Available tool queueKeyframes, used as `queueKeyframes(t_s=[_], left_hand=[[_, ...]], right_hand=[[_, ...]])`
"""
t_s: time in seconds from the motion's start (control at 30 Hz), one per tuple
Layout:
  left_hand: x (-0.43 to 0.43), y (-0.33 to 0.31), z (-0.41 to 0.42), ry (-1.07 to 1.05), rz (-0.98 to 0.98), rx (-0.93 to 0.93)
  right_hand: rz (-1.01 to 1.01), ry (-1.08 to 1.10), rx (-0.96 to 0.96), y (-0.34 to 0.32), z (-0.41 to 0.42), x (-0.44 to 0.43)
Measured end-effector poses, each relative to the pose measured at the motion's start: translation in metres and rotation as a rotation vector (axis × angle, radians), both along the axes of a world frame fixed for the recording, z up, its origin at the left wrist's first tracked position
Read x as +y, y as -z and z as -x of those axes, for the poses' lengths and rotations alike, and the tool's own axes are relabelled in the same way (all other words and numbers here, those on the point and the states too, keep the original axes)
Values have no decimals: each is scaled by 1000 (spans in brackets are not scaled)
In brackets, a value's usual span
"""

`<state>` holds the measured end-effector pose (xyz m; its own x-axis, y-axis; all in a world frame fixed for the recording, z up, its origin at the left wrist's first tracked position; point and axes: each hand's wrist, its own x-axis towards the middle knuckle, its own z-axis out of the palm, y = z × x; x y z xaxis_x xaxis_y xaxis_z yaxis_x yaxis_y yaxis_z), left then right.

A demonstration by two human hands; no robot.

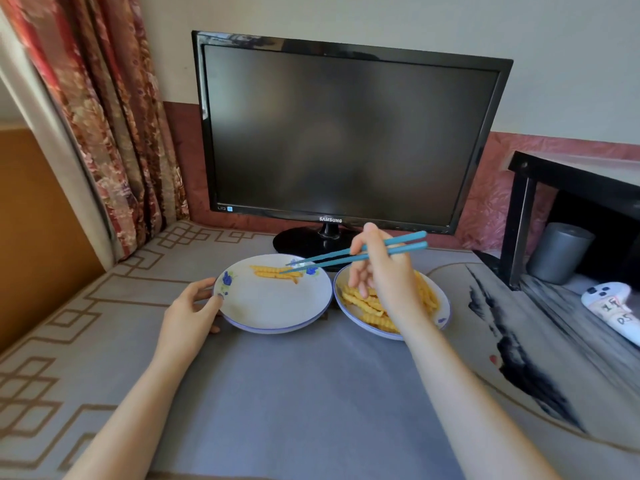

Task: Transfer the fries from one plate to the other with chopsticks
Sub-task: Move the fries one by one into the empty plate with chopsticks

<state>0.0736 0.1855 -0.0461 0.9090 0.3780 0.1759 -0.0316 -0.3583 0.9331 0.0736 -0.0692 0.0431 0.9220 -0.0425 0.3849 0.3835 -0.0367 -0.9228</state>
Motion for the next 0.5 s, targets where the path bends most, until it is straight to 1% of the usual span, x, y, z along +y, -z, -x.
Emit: queueKeyframes(t_s=[0.1,0.23,0.37,0.5], left_hand=[[0,0,0,1,9,-3],[0,-1,1,2,15,-8],[-1,-1,0,-2,15,-7],[0,-1,0,-3,14,-3]], right_hand=[[84,-10,13,9,-8,13],[129,5,1,16,-11,18],[116,20,19,19,-14,17],[48,53,53,21,-13,17]])
